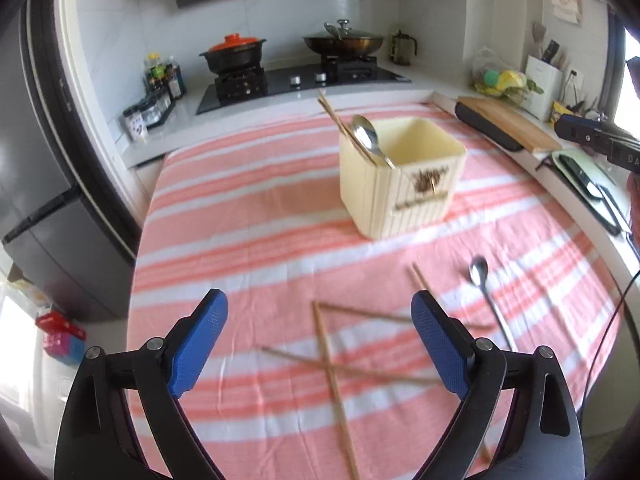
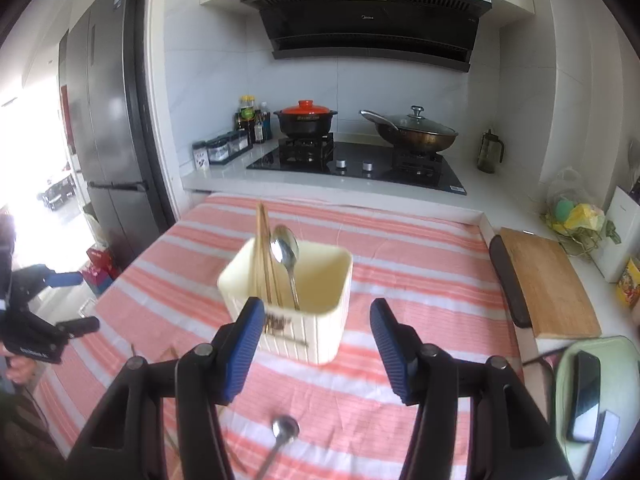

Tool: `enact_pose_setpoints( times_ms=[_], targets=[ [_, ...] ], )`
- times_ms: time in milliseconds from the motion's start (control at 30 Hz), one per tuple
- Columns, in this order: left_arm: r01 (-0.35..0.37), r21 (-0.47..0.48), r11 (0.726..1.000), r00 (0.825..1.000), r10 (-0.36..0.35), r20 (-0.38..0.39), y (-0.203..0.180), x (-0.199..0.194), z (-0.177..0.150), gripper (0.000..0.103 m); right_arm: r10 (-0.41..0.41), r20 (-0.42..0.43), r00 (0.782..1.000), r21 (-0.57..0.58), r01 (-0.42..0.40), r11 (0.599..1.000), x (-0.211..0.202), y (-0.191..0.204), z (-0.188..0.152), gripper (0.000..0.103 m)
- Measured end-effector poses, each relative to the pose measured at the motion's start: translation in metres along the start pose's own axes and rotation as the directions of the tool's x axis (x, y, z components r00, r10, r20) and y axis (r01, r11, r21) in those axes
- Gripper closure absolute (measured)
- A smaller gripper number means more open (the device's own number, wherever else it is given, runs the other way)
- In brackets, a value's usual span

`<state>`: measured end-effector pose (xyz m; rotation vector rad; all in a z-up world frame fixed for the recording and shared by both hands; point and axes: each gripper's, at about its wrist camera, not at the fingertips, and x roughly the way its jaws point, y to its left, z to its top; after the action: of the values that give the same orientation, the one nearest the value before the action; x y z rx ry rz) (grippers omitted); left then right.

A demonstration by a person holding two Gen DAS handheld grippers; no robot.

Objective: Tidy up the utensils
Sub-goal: 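Withdraw both open tools back over the loose chopsticks and spoon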

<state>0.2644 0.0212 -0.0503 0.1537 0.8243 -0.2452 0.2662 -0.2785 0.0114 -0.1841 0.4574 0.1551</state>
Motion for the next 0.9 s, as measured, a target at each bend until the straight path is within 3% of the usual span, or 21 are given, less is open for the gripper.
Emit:
enact_pose_setpoints(
  times_ms=[167, 367, 567, 633, 900],
  targets=[
    [-0.022, -0.122, 0.992, 0.999, 0.017, -0.044, -0.011, 0.007, -0.086, 0.008, -0.119, -0.014, 0.993, 0.035, 0.119, 0.992, -0.028, 0.033, -0.115, 0.047],
    [-0.097, -0.158, 0.983, 0.994, 0.086, -0.074, -0.034, 0.031, -0.137, 0.008, -0.195, -0.12, 0.973, 0.158, 0.213, 0.964, -0.023, 0.054, -0.227, 0.047],
    [-0.109, -0.15, 0.983, 0.989, 0.091, -0.118, -0.047, 0.048, -0.157, 0.008, -0.171, -0.237, 0.956, 0.133, 0.206, 0.969, -0.001, 0.058, -0.261, 0.047],
    [-0.115, -0.154, 0.981, 0.984, 0.091, -0.151, -0.049, 0.055, -0.163, 0.008, -0.169, -0.232, 0.958, 0.15, 0.207, 0.967, 0.0, 0.059, -0.265, 0.047],
    [-0.116, -0.185, 0.976, 0.986, 0.091, -0.136, -0.045, 0.06, -0.167, 0.0, -0.194, -0.222, 0.956, 0.142, 0.228, 0.963, 0.004, 0.064, -0.267, 0.043]
  ],
)
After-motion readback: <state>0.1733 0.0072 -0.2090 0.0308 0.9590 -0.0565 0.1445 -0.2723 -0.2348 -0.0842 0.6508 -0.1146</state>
